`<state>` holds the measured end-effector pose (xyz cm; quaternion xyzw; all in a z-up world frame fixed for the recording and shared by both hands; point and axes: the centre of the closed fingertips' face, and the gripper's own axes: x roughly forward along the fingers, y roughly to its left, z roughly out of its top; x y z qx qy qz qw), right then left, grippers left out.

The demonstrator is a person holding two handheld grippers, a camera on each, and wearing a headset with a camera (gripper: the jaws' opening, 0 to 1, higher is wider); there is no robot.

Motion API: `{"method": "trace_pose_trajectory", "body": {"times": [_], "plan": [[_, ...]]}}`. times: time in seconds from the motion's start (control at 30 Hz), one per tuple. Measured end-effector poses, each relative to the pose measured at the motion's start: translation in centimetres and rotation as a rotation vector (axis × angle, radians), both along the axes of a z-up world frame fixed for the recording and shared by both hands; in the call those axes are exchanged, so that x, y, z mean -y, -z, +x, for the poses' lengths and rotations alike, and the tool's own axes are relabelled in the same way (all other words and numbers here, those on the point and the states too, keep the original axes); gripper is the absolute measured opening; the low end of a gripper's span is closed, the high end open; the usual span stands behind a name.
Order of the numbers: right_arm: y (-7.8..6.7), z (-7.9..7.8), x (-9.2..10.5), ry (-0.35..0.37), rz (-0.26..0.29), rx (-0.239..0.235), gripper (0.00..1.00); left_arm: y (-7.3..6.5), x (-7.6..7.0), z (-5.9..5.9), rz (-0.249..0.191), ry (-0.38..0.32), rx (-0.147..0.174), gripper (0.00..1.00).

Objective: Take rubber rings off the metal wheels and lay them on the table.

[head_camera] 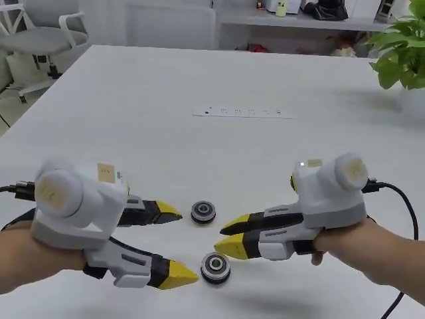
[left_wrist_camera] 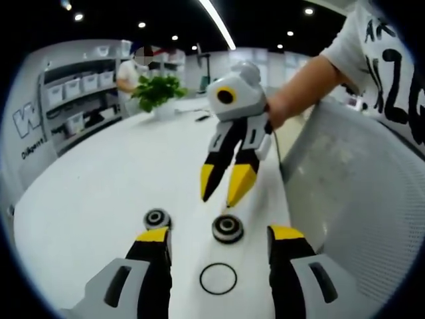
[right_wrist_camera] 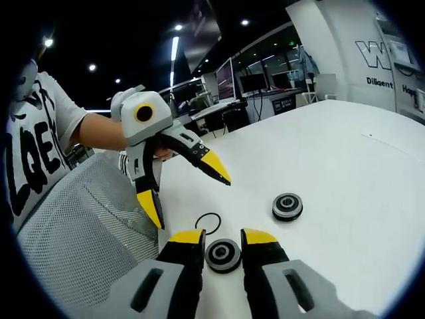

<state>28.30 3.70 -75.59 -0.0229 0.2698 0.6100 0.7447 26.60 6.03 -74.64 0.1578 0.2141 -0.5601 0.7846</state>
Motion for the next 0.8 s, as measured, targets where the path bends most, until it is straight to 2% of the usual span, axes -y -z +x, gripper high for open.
{"method": "trace_pose_trajectory", "body": {"times": [0.23, 0.43, 0.8], "plan": [[0.7, -0.1, 0.6, -0.004, -0.017, 0.0, 0.18, 0.6, 0.8, 0.3, 0.009, 0.02, -0.003, 0.57], [1.4, -0.3, 1.0, -0.008, -0.029, -0.006, 0.18, 1.4, 1.3, 0.5, 0.013, 0.027, -0.019, 0.53], [3.7, -1.1, 1.9, -0.053, -0.099, 0.012, 0.18, 2.6, 2.2, 0.3, 0.021, 0.048, -0.052, 0.45]]}}
